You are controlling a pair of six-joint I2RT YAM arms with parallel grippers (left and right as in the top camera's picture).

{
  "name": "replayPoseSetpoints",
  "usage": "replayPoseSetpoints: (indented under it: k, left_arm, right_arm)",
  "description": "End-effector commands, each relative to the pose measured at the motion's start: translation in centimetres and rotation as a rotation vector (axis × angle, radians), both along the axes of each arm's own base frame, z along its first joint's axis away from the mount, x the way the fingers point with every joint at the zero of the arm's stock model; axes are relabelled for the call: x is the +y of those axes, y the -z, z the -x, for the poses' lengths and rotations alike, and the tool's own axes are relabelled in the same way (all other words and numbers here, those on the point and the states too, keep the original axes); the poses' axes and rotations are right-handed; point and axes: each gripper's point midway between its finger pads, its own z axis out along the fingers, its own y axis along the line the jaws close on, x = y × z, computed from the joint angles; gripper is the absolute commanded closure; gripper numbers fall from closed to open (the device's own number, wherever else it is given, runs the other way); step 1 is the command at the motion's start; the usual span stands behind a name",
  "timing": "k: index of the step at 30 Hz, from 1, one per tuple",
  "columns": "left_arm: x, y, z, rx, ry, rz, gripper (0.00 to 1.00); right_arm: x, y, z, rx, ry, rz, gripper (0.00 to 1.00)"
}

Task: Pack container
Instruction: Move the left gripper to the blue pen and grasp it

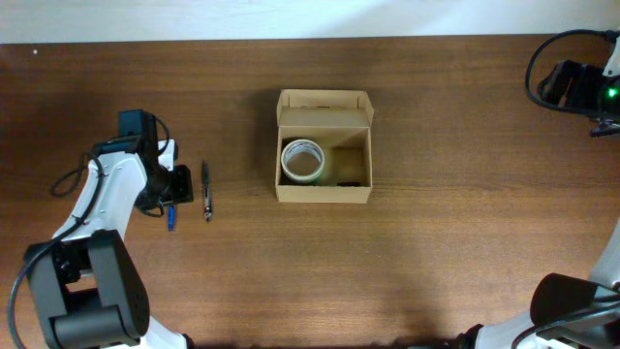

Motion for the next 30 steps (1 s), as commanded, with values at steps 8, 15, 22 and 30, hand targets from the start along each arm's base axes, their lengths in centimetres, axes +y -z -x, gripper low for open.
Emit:
replayPoseSetpoints:
  k: [8,15,22,30]
  left_arm:
    - [0.6,2.9,-0.4,0.037,-0.025,0.002,0.59]
    - [1.3,3.4,-0.4,0.043,0.012,-0.014,0.6]
    - [2.3,3.7,-0.1,0.054,0.007,-0.023,0.6]
    - [2.4,4.6,0.2,0.083,0.041,-0.017,0.65]
  right_arm:
    - [0.1,-0.4,-0.1,-0.014,-0.006,-0.009,0.01]
    - [0.1,-0.4,-0.1,-0.014,-0.006,-0.009,0.01]
    - [0.1,-0.4,-0.1,-0.014,-0.006,-0.009,0.01]
    - [0.1,-0.4,-0.1,-0.014,-0.006,-0.009,0.01]
